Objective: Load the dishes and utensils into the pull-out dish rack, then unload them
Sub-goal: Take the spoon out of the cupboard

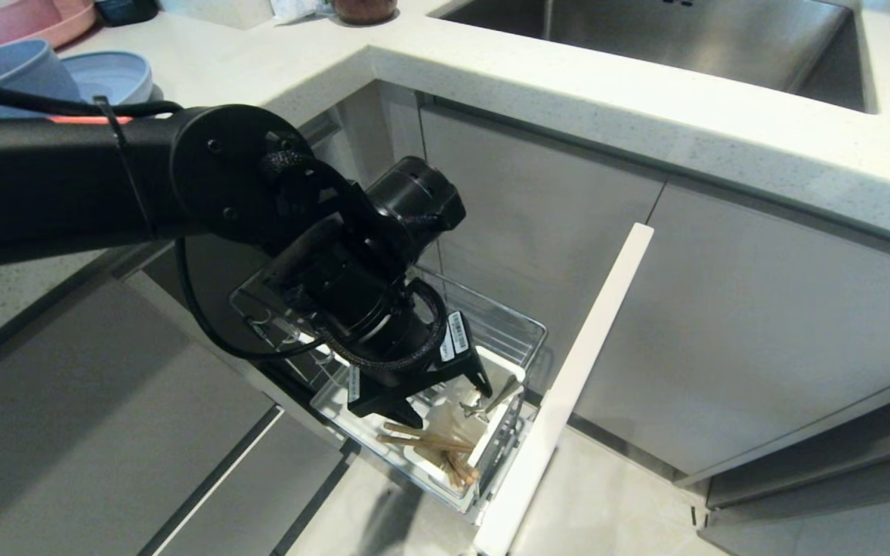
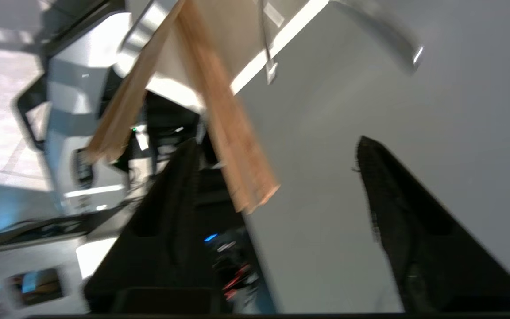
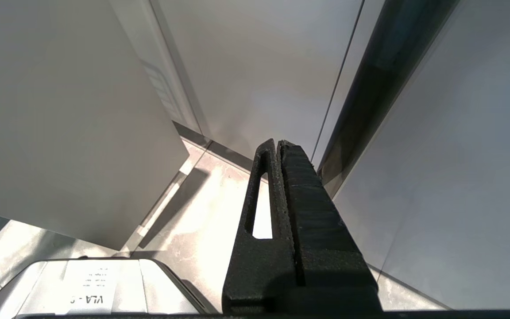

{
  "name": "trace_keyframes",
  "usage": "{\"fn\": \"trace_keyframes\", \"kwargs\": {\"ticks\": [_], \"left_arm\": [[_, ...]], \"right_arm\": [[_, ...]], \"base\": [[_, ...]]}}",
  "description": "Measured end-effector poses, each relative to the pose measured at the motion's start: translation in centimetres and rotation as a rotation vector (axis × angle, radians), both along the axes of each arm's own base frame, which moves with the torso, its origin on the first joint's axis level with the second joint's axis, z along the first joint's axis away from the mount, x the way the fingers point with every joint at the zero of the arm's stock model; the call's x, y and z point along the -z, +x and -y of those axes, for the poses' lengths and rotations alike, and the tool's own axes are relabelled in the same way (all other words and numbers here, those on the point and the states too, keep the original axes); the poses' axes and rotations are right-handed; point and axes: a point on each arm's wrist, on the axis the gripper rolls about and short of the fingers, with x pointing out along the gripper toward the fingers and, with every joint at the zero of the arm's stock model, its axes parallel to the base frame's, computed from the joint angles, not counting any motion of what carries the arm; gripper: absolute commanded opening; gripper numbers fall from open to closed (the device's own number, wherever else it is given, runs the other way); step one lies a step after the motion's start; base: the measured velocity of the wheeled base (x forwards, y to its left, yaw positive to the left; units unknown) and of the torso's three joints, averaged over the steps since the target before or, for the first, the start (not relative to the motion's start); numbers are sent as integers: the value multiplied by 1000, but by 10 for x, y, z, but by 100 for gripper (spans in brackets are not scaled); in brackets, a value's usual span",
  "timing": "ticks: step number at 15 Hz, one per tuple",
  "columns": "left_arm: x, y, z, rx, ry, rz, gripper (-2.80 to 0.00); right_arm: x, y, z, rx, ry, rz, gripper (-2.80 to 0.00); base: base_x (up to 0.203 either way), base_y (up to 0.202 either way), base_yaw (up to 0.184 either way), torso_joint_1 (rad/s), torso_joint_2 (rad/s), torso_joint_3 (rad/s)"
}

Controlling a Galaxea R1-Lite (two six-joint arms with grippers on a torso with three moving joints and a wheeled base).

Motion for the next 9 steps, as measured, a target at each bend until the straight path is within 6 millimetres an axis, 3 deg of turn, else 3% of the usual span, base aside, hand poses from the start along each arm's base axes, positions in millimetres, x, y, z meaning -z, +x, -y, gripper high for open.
{"fn": "trace_keyframes", "kwargs": {"ticks": [9], "left_arm": [[25,18,17,-78,14,-11,0]], "right_arm": [[0,0,0,0,0,0,-280]], "base": [[0,0,0,0,0,0]]}}
